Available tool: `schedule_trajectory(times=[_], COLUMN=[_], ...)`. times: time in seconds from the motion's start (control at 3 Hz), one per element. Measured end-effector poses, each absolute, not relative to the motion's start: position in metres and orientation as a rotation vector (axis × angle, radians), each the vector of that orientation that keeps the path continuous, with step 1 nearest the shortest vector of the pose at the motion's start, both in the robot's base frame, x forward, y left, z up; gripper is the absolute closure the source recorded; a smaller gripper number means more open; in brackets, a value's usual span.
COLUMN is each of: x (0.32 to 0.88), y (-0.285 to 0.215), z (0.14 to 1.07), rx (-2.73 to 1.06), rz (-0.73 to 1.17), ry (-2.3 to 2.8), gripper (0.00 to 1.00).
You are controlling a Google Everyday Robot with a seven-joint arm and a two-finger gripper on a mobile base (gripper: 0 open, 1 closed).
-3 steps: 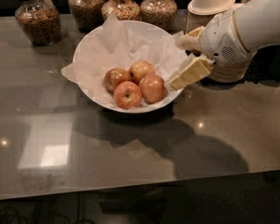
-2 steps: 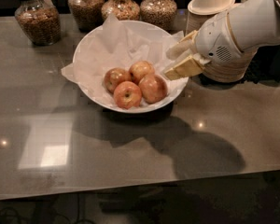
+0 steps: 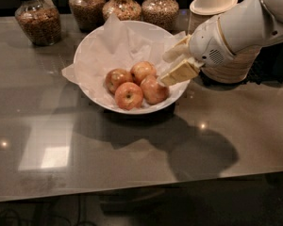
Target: Pick apple from white bowl
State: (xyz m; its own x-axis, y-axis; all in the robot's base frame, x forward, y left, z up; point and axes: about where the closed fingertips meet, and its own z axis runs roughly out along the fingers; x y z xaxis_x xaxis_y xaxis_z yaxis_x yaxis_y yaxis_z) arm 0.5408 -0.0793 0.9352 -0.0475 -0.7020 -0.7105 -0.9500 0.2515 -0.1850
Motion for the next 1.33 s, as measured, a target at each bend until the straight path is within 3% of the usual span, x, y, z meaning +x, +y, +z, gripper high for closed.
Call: schedule_trajectory(times=[0.33,1.33], x=[0.541,0.541], y=[-0.077,-0.071], z=[0.928,0.913], rx=[-1.527,-1.539], rz=[0.446,0.461], ry=[1.824,1.855], gripper=[0.28,0.27])
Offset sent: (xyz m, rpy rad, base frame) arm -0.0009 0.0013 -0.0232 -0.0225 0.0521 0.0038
